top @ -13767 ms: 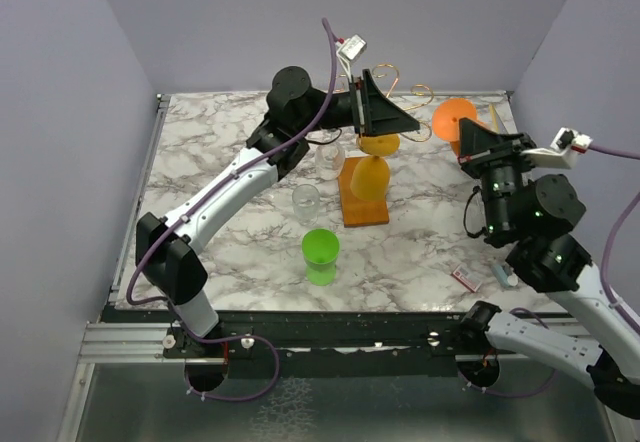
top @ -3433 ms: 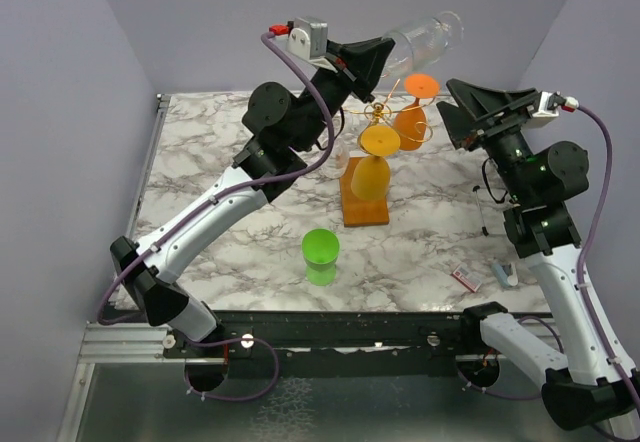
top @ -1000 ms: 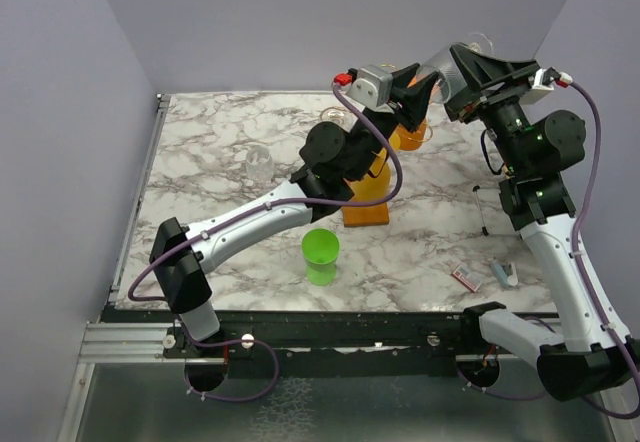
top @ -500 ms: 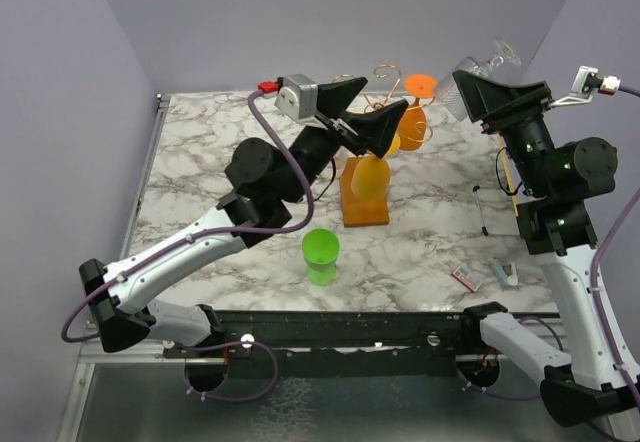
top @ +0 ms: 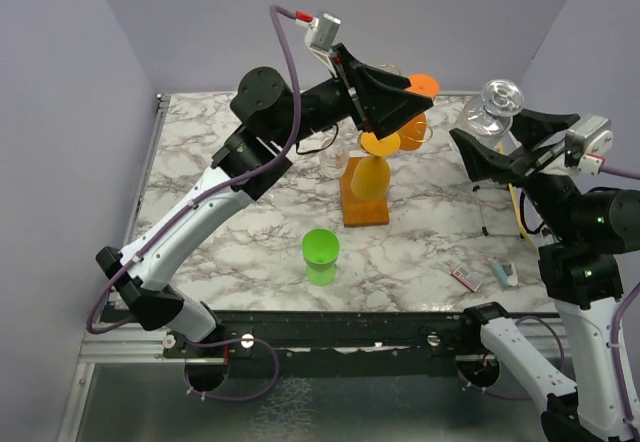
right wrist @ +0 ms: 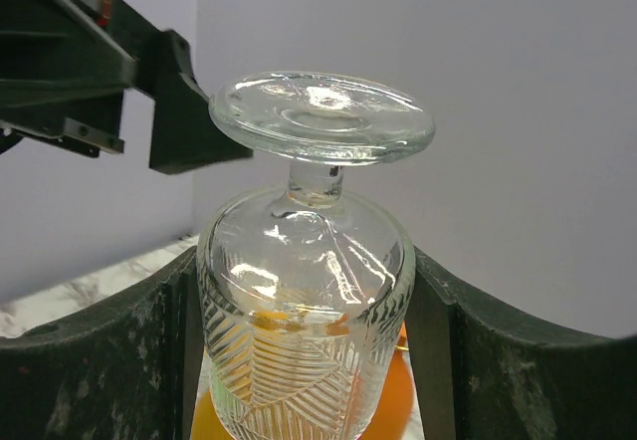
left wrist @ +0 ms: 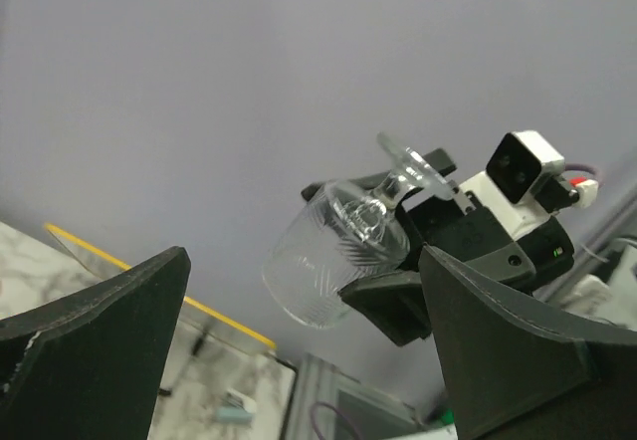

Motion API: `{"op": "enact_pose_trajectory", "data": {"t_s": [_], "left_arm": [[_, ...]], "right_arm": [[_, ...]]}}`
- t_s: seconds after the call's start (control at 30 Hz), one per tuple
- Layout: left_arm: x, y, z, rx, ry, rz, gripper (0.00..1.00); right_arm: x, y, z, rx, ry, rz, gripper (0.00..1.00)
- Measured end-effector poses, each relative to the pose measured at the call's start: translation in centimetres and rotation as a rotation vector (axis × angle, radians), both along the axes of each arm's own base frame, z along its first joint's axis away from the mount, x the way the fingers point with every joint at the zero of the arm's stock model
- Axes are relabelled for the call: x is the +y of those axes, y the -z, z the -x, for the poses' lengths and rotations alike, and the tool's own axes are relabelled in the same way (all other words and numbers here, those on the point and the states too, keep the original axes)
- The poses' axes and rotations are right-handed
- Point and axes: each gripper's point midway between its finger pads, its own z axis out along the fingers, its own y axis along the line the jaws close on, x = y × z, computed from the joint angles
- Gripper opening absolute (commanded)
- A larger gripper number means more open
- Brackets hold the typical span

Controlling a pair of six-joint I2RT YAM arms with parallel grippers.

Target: Place the wine glass upside down on the wine glass rack

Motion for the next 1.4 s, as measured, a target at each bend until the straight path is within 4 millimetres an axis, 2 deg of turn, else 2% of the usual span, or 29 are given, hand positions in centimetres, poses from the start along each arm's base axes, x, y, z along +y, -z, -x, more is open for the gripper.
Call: {"op": "enact_pose_trajectory", "data": {"t_s": [0.1,0.27,0.4,0.53,0.7,0.83,0.97,1.17,1.4], "left_arm": [[-1.4,2.3,-0.5,0.122,0.129,-0.029,0.89],[-3.0,5.3,-0.3,0.294,0.297,-0.058,0.86],[-3.1,5.4,0.8,0.342,0.379,-0.049,0.88],[-3.0,4.9,1.5,0.359,0.423,-0.031,0.75],[-3.2,5.7,1.6,0.386,0.452,-0.021,0.72],[-3.4,7.5,1.1,0.409,0.435,-0.042,0.72],[-2.8,8.4,-0.4,0.393,0.364,-0.056,0.74],[-0.2,8.2,-4.0,0.323,0.128,-0.084,0.78],[1.9,6.9,-6.0,0.231,-0.031,-0.116,0.80]], "right_arm": [[-0.1,0.3,0.3,-0.059,0.028,0.102,0.22],[-0.4,2.8,-1.0,-0.051,0.086,0.258,0.22],[-0.9,4.3,-1.6,-0.036,0.125,0.345,0.21],[-1.0,5.7,-1.9,-0.013,0.134,0.407,0.20],[-1.2,6.6,-2.2,-0.010,0.147,0.437,0.20],[-1.4,8.3,-3.2,0.038,0.162,0.436,0.20],[-1.8,11.4,-4.5,0.125,0.184,0.401,0.20],[-3.3,16.8,-6.4,0.301,0.270,0.342,0.20],[-5.0,19.5,-8.2,0.390,0.381,0.238,0.20]]}}
